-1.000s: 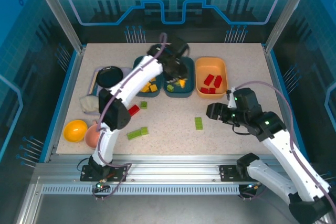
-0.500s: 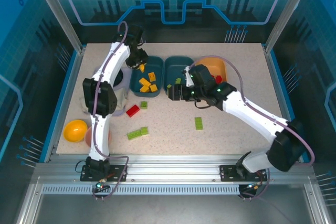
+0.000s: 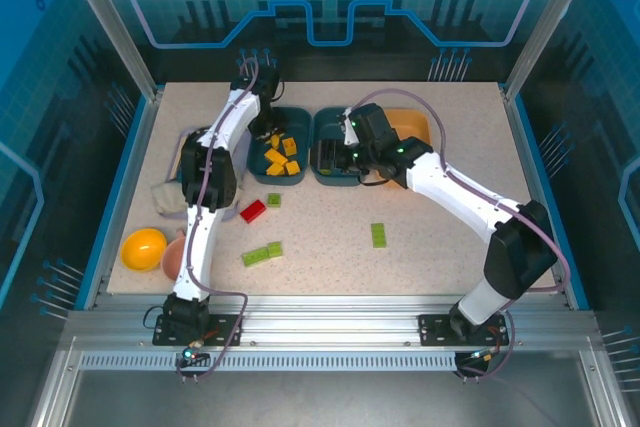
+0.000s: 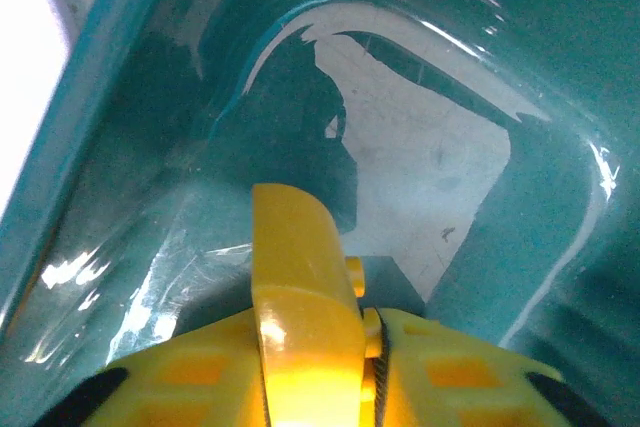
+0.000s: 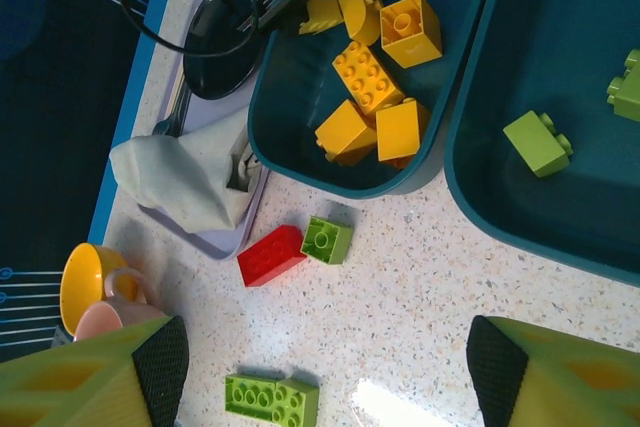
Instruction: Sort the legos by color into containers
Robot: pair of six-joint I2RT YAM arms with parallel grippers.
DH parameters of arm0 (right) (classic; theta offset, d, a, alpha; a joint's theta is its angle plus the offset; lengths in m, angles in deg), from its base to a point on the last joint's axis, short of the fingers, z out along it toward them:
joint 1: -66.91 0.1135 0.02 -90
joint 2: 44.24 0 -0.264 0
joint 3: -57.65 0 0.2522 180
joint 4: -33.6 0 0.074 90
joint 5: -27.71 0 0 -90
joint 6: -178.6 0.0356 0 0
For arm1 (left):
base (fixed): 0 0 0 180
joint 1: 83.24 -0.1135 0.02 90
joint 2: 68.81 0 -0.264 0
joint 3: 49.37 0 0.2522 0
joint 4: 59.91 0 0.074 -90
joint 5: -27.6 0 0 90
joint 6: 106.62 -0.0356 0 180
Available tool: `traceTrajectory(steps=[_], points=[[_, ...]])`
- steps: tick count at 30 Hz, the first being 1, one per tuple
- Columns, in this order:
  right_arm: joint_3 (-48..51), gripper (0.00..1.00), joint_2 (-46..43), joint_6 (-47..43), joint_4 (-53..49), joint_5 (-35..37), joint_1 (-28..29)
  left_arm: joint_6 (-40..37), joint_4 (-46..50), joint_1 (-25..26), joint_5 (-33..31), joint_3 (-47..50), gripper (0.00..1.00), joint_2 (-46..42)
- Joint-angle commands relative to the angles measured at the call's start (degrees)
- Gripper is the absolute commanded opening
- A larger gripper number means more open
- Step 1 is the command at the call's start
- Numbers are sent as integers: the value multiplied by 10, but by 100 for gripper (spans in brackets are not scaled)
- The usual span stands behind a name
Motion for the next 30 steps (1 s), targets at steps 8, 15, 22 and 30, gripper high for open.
traceTrajectory(steps=[8, 15, 22, 30], points=[[-53, 77, 28, -70, -72, 22, 18, 0, 10, 1, 17, -17, 60, -56], [-97, 77, 90, -145, -131, 68, 104, 36, 34, 4, -9, 75, 71, -217], [-230, 76, 224, -42, -200, 96, 168, 101, -12, -1, -49, 392, 76, -500], [-360, 67, 363, 151, -243, 107, 207, 174, -26, 2, -56, 687, 76, -783]])
